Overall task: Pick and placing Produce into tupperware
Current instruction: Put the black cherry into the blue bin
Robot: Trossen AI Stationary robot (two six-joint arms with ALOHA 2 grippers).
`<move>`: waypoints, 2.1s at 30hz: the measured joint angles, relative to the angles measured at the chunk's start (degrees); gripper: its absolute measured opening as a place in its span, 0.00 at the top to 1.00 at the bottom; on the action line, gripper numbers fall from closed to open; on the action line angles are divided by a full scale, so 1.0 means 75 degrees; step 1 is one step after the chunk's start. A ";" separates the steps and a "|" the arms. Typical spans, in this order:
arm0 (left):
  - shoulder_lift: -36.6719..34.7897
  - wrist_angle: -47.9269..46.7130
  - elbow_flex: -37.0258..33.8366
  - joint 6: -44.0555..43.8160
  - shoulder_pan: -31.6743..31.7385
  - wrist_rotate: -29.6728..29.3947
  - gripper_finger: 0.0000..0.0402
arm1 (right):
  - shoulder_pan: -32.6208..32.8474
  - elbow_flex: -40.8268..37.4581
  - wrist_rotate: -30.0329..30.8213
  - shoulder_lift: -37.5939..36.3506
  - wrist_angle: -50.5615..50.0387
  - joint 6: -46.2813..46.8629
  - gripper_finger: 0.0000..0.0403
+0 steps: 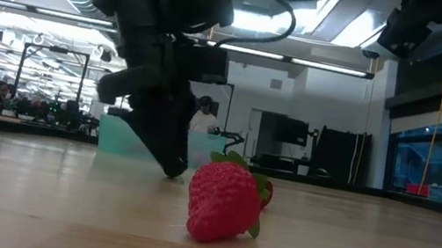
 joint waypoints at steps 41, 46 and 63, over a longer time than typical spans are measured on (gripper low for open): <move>-0.0649 0.0004 -0.0003 -0.0010 0.0056 0.0116 0.74 | -0.0003 0.0000 0.0006 0.0003 -0.0016 0.0009 0.75; -0.1506 -0.0369 -0.0004 0.0046 0.0078 0.0119 0.74 | -0.0003 0.0000 0.0006 0.0003 -0.0014 0.0006 0.75; -0.5503 -0.1369 -0.0003 0.0251 0.1065 0.0175 0.72 | -0.0003 0.0000 0.0006 0.0006 -0.0008 -0.0028 0.75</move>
